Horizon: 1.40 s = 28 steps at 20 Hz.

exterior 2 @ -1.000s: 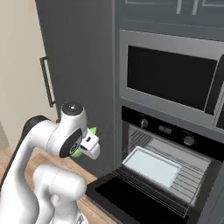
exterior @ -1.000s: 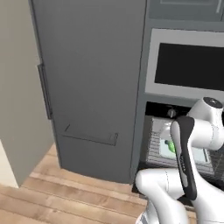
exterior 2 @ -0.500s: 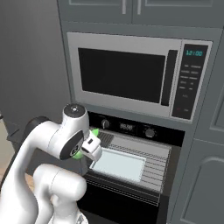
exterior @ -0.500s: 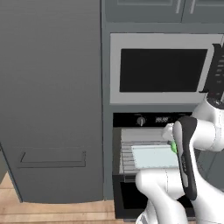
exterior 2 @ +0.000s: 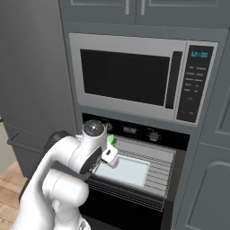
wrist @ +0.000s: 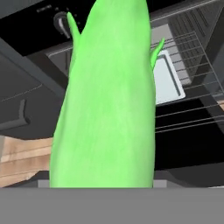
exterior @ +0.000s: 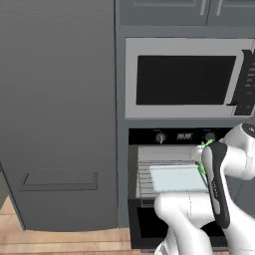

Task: Place the corn on the rack of the oven.

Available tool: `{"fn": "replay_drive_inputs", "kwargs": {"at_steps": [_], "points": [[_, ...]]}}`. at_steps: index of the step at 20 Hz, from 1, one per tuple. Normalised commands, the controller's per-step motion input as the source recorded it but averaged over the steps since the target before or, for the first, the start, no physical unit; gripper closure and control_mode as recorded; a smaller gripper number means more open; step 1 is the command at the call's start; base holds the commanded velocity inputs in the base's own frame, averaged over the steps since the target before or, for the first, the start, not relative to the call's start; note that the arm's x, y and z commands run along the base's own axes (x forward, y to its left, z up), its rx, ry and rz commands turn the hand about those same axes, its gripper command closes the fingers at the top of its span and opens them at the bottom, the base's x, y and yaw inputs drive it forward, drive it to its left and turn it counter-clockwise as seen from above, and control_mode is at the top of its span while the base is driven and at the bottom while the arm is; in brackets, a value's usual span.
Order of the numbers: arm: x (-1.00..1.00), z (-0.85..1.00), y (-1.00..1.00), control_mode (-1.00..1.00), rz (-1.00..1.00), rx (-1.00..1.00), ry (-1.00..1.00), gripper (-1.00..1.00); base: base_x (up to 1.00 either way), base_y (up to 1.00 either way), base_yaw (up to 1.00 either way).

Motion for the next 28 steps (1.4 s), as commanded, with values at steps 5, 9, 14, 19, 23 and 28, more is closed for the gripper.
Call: {"fn": "replay_drive_inputs", "kwargs": {"at_steps": [5,9,14,19,23,28], "points": [[0.80,-0.90,-1.00,-1.00,0.03,0.02,-0.17,1.00,0.00,0.00,0.00],[0.73,-0.87,-1.00,-1.00,0.03,0.00,-0.04,1.00,0.00,0.00,0.00],[0.22,-0.77,-0.59,-1.00,0.02,0.00,0.00,1.00,0.00,0.00,0.00],[0.40,-0.53,-0.31,-1.00,0.02,0.00,0.04,1.00,0.00,0.00,0.00],[0.23,-0.11,-0.22,-1.00,0.18,0.02,0.00,1.00,0.00,0.00,0.00],[0.26,-0.09,0.00,-1.00,0.10,0.02,0.01,1.00,0.00,0.00,0.00]]}}
